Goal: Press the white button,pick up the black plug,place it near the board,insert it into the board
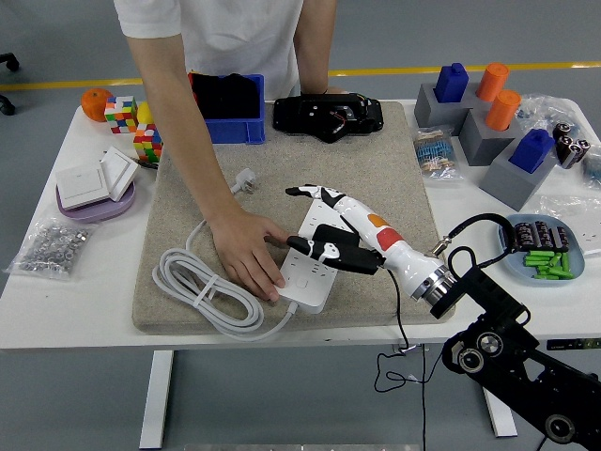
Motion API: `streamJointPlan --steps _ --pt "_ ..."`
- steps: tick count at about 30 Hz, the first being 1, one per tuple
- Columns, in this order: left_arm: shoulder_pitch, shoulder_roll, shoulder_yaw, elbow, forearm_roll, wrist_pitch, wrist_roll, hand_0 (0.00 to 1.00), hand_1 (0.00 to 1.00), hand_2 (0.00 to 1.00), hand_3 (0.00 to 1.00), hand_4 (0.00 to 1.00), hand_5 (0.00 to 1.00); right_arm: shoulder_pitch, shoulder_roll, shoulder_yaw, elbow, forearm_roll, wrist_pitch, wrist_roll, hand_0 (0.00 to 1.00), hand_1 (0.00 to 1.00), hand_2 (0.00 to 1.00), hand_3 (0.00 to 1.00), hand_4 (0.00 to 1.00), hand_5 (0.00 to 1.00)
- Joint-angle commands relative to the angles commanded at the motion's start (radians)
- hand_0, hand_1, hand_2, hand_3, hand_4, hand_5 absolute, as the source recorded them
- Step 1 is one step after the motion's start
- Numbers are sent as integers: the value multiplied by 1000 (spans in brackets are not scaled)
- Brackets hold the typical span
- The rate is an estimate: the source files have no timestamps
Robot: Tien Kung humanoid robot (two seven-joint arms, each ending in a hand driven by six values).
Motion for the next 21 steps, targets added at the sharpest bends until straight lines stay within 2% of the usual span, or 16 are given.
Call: streamJointPlan --steps 1,2,6,7,8,13,14,19,21 --pt "-1 0 1 0 -1 0 -1 706 665 584 676 661 269 -8 -3 19 -8 4 1 -3 998 919 871 842 998 916" --pt "-1 1 2 0 -2 0 -1 706 664 584 676 661 269 -24 -8 47 -21 5 4 -8 960 891 848 825 998 810" --pt "-2 3 0 0 0 0 -1 706 664 584 676 661 269 -76 -24 147 -40 -7 9 -18 960 891 848 825 998 810" --pt "-1 3 -1 0 1 0 -1 706 664 584 676 661 269 -99 -29 183 -43 -15 10 -22 960 891 848 825 998 810" --pt "-1 3 -2 0 1 1 -1 706 665 584 676 661 269 -118 -33 212 -45 -26 11 -25 956 884 837 821 998 765" --pt "1 3 -6 0 1 1 -1 706 665 584 676 661 269 -206 -43 377 -54 -73 16 -46 956 884 837 821 998 765" --pt "0 2 -7 0 0 2 -2 706 664 584 676 660 268 -224 -45 416 -56 -90 19 -55 952 876 825 819 998 696" --pt "-3 -1 -3 0 -8 2 -4 706 664 584 676 660 268 -279 -46 556 -62 -128 23 -71 952 876 825 819 998 696" --pt "-4 -2 -1 0 -11 2 -5 707 664 584 676 661 269 -294 -45 598 -64 -145 25 -78 949 851 815 807 998 658"
